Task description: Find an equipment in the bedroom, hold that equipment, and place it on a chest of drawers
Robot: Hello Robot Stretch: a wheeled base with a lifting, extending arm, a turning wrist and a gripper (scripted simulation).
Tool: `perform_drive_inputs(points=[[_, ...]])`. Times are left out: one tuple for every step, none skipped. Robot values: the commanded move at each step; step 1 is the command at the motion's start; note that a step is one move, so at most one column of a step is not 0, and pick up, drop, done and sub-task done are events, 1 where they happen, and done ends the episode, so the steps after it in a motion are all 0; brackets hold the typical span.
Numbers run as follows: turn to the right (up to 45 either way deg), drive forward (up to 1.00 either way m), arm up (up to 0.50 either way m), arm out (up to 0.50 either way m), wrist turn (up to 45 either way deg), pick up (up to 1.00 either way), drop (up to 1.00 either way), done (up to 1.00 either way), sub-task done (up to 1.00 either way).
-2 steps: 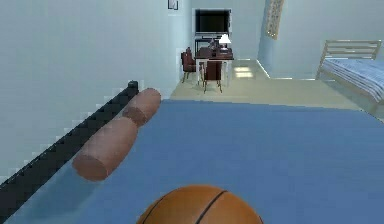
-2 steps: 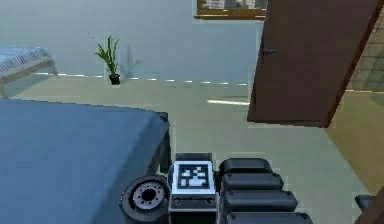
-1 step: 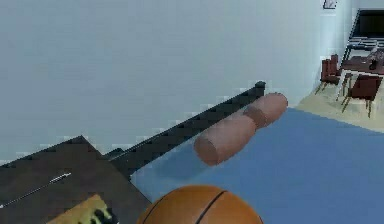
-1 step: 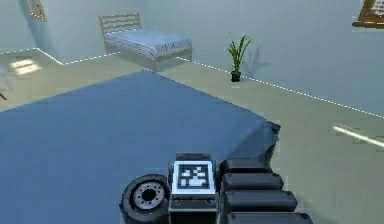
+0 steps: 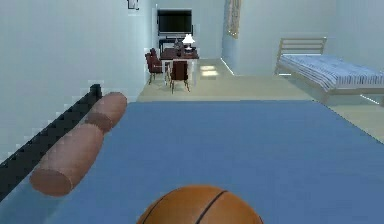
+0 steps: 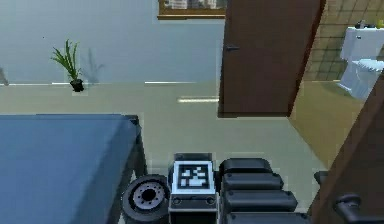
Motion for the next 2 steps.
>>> perform_drive_inputs(points=[[9.0,0.00,0.00,0.00,0.0,0.00,0.00,0.00,0.00],[-45.0,0.00,0.00,0.00,0.0,0.00,0.00,0.00,0.00]])
